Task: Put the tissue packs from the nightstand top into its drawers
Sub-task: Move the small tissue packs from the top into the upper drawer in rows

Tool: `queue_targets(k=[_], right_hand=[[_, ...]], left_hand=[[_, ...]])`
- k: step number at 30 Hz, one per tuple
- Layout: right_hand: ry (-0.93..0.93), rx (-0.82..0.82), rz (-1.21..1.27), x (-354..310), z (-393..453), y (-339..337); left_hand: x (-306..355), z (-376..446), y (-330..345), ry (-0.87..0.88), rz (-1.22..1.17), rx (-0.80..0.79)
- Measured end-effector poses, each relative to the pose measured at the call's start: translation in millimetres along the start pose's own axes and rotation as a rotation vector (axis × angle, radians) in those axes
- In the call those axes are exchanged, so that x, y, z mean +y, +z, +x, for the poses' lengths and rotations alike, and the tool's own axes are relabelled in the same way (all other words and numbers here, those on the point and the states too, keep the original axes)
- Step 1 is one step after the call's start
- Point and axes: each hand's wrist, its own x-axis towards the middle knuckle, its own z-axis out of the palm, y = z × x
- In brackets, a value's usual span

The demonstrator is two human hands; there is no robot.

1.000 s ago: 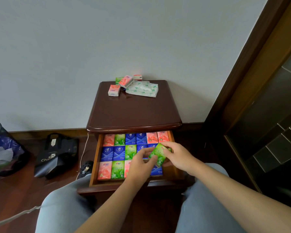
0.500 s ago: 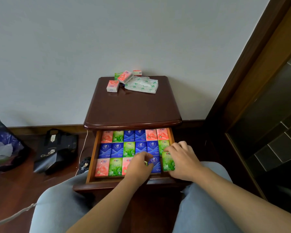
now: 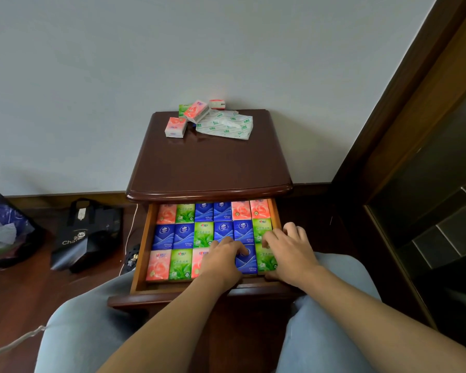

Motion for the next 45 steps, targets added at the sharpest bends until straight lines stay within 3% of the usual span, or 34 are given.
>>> queue_targets(k=[20, 25, 27, 29, 32, 35, 40, 45], right_hand=[[-0.022, -0.037, 0.011, -0.6, -1.6, -7.0], [-0.034, 0.11, 0.011, -2.6, 8.4, -21.8], [0.01, 0.227, 0.082, -6.6, 20.2, -35.4], [0.068, 0.33, 0.199, -10.1, 36.4, -51.0], [0.083, 0.377, 0.443, -14.2, 64.9, -66.3], [0.047, 0.379, 0.635, -20.8, 92.5, -71.2], [0.06, 0.437, 0.708, -40.1, 146.2, -70.4], [0.112, 0.471, 0.68, -57.5, 235.0, -90.8]], left_hand=[[-6.8, 7.6, 0.8, 0.102, 0.031, -0.046], [-2.8, 14.9, -18.5, 0.098, -0.027, -0.13], [0.4, 17.6, -37.6, 0.121, -0.049, -0.001], [-2.3, 23.5, -57.7, 0.139, -0.056, 0.252], [-19.1, 37.4, -87.8, 0.111, -0.042, 0.54], [-47.3, 55.6, -110.6, 0.023, 0.021, 0.665], [-94.2, 92.5, -119.7, -0.271, 0.193, 0.3], [-105.9, 130.2, -140.3, -0.295, 0.208, 0.263]])
